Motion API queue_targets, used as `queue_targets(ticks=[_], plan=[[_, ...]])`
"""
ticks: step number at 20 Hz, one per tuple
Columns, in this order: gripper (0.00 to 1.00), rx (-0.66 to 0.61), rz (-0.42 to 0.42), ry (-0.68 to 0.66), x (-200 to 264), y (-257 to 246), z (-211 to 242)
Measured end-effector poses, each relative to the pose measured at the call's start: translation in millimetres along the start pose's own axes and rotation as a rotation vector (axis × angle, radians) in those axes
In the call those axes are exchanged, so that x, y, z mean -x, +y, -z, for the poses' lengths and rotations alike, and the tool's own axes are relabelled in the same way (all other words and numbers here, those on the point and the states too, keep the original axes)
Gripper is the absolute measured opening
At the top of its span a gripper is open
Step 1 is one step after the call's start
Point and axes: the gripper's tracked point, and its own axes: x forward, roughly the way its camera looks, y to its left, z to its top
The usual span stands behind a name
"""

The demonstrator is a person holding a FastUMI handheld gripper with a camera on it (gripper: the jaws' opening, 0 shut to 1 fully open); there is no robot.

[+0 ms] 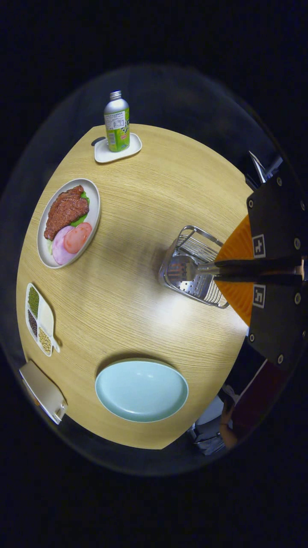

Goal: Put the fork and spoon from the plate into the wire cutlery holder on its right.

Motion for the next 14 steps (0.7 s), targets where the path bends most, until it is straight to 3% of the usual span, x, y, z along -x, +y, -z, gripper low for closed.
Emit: queue_targets(ticks=[5, 7, 8, 12, 14], plan=[[0.16, -0.026, -0.008, -0.028, 7.3, -0.5, 0.8], [0.35, -0.039, -0.022, -0.053, 15.0, 1.2, 3.1], [0.54, -0.048, -0.021, -0.079, 20.4, 0.0, 1.9], [0.90, -0.116, -0.021, -0.265, 60.5, -0.9, -8.5], [0.98, -0.152, 0.017, -0.404, 89.2, -7.6, -15.5]])
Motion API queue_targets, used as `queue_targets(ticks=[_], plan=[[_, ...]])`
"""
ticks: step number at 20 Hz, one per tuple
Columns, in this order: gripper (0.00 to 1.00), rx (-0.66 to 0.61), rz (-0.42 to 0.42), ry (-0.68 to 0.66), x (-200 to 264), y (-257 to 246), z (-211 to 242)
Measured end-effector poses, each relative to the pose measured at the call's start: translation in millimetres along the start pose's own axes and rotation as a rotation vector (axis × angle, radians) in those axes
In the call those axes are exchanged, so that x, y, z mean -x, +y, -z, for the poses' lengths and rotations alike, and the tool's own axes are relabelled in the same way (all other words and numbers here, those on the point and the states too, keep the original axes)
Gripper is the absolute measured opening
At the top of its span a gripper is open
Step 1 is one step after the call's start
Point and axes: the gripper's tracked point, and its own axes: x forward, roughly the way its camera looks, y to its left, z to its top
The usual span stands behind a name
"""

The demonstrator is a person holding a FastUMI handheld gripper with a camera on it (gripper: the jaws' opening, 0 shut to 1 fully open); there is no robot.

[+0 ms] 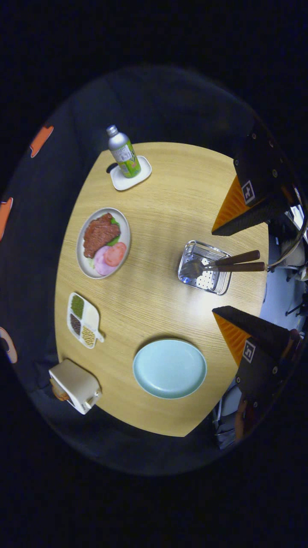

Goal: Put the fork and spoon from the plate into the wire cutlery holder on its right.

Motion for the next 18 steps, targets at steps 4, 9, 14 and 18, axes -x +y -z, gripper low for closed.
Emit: queue_targets(ticks=[4, 9, 14, 18], plan=[[0.99, -0.136, -0.016, -0.307, 62.4, 7.3, -30.7], [0.98, -0.311, -0.015, -0.651, 141.5, 1.4, -35.3], [0.98, -0.412, 0.091, -0.824, 176.4, -34.7, -9.0], [0.98, -0.449, 0.093, -0.901, 188.4, -48.3, -2.1]])
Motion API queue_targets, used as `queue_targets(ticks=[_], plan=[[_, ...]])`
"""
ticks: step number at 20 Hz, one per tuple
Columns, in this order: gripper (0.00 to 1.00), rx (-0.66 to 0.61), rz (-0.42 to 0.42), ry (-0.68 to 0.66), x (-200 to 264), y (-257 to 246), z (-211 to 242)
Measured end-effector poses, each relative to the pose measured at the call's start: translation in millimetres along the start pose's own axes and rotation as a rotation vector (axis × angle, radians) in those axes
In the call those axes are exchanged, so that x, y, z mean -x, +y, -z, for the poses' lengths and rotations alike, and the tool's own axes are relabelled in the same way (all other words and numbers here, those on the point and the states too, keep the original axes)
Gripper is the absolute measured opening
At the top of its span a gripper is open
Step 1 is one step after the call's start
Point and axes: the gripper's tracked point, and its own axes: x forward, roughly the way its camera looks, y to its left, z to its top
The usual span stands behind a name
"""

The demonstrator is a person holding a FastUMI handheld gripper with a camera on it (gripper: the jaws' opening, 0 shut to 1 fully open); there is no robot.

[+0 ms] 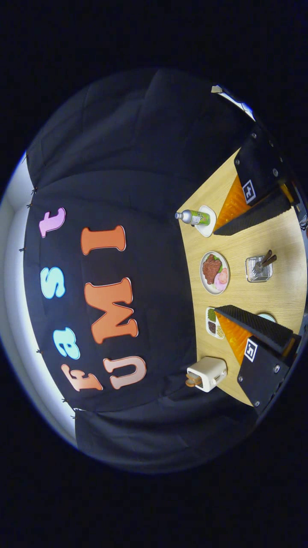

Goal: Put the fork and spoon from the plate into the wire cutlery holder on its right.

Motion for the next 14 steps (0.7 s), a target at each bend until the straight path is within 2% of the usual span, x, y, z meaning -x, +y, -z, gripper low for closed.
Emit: queue_targets(ticks=[4, 7, 11, 14], plan=[[0.98, -0.016, -0.030, -0.009, 5.0, -1.3, 6.3], [0.99, -0.050, -0.086, 0.021, 6.5, 8.2, 13.8], [0.99, 0.009, -0.096, -0.075, 7.4, 3.0, -5.0], [0.99, -0.015, -0.127, -0.142, 11.4, 8.7, -15.0]])
